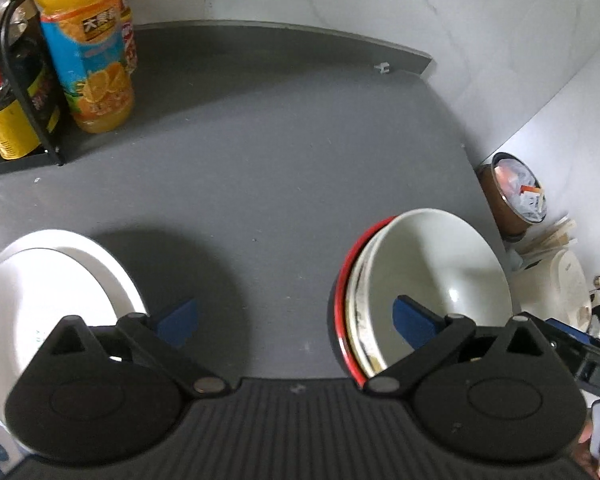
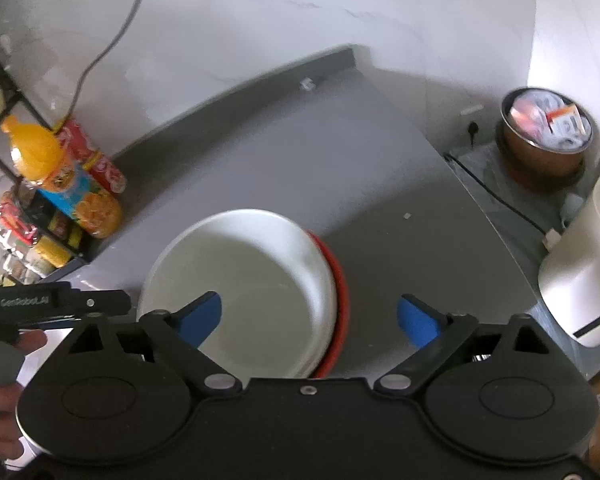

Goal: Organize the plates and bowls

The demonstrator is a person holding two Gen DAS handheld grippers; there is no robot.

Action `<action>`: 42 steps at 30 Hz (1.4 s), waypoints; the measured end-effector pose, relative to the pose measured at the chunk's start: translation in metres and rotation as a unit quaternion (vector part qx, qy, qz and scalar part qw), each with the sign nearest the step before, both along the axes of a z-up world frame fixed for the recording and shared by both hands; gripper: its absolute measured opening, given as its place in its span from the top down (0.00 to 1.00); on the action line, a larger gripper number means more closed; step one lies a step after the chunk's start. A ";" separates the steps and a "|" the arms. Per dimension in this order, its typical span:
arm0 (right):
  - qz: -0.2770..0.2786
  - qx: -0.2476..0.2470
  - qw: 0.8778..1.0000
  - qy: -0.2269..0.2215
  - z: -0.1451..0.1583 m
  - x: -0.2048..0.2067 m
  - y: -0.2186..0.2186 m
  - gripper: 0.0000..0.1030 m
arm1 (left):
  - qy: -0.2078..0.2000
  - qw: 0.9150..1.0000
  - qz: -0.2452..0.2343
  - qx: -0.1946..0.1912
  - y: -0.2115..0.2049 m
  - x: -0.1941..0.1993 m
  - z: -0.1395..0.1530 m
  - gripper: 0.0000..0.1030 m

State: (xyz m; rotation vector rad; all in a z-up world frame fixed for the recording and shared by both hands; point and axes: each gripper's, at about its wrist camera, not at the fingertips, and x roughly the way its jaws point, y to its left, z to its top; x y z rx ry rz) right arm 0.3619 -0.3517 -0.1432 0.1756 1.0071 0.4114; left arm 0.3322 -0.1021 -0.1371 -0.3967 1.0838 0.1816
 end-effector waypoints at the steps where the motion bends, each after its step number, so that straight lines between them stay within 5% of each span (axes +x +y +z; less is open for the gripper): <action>1: 0.002 0.004 1.000 0.011 -0.005 0.004 -0.002 0.15 | 0.001 1.000 0.002 0.000 -0.003 0.002 -0.002 0.01; 6: 0.013 0.007 0.999 0.041 -0.023 0.018 -0.009 0.29 | 0.018 1.000 0.015 -0.016 -0.017 0.010 -0.014 0.03; 15: 0.031 0.020 0.997 0.075 -0.043 0.032 -0.008 0.41 | 0.034 0.998 0.044 -0.015 -0.030 0.016 -0.032 0.07; 21: 0.036 0.025 0.995 0.092 -0.054 0.036 -0.004 0.50 | 0.052 0.996 0.059 -0.042 -0.028 0.020 -0.047 0.31; 27: 0.047 0.017 0.994 0.093 -0.060 0.036 0.006 0.69 | 0.067 0.991 0.069 -0.095 -0.025 0.020 -0.062 0.74; 42: 0.048 0.014 0.998 0.038 -0.023 0.032 0.015 0.71 | 0.022 0.995 0.044 -0.084 -0.018 0.016 -0.030 0.75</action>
